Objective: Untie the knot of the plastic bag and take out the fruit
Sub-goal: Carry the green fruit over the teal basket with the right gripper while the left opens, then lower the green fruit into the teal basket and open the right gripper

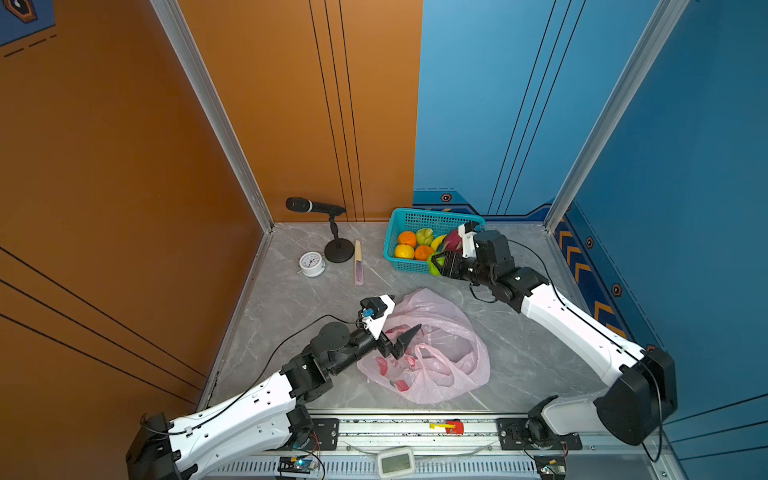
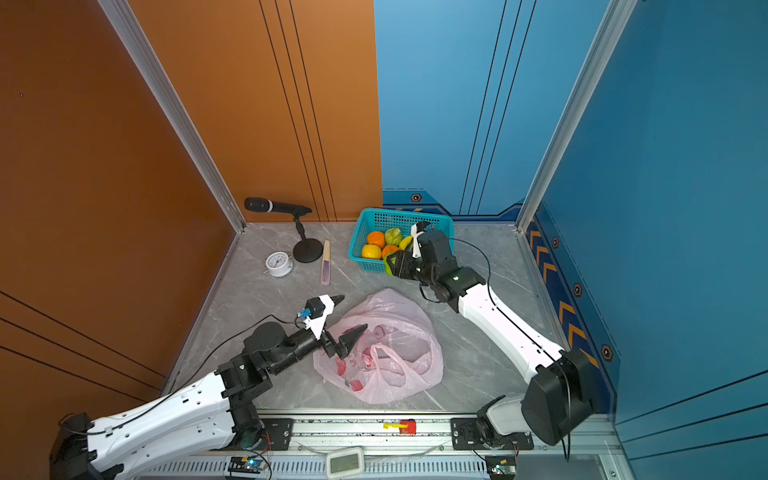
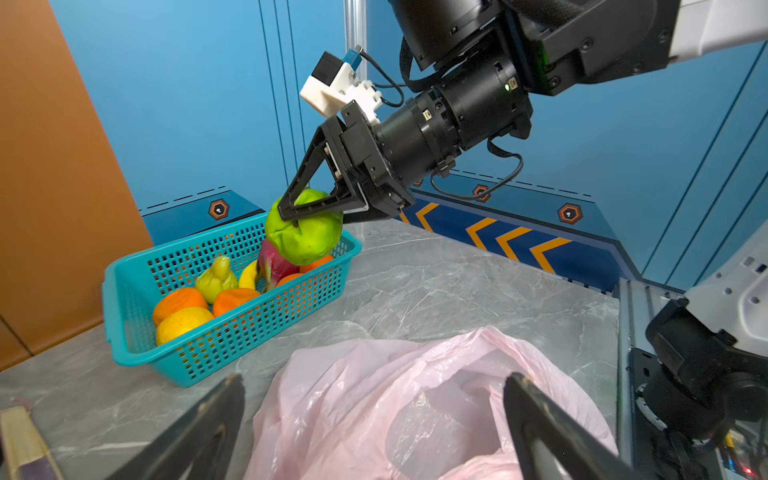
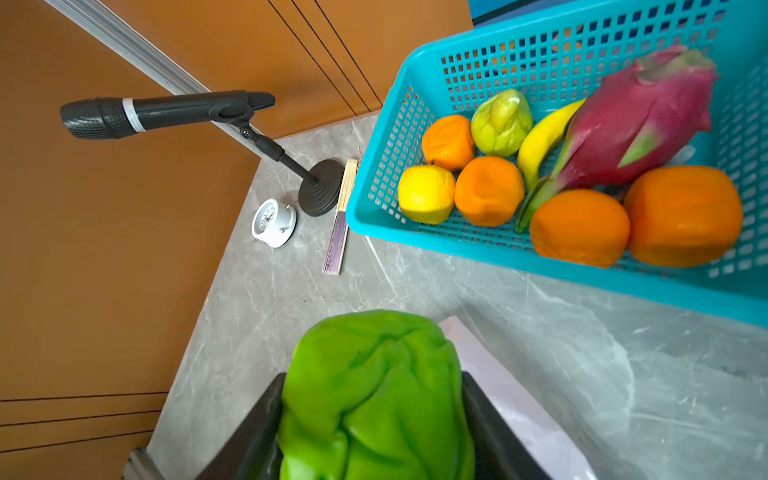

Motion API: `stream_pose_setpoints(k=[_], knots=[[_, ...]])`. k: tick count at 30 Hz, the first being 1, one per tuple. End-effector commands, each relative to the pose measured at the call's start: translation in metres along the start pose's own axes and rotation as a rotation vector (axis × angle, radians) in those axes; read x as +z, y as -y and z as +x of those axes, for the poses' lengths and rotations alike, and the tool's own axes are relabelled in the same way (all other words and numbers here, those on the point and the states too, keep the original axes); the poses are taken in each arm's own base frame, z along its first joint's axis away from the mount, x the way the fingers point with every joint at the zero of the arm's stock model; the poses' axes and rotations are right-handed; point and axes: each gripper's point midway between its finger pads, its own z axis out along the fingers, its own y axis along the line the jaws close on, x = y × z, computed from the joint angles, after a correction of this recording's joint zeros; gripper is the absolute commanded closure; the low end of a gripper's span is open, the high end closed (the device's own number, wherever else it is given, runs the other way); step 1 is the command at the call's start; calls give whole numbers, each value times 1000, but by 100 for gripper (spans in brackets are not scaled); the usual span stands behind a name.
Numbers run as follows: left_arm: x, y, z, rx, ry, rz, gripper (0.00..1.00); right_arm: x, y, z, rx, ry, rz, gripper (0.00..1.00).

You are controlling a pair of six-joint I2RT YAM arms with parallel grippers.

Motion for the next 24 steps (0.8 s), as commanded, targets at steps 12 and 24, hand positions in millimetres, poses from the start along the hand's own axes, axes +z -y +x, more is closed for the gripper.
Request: stream_pose_setpoints(k=[12, 24], knots=[[-26, -16, 6, -57, -106, -27, 3, 99, 59, -58, -21, 2, 170, 55], [-23, -25, 17, -35, -186, -67, 2, 182, 135, -59, 10, -60, 325, 56]])
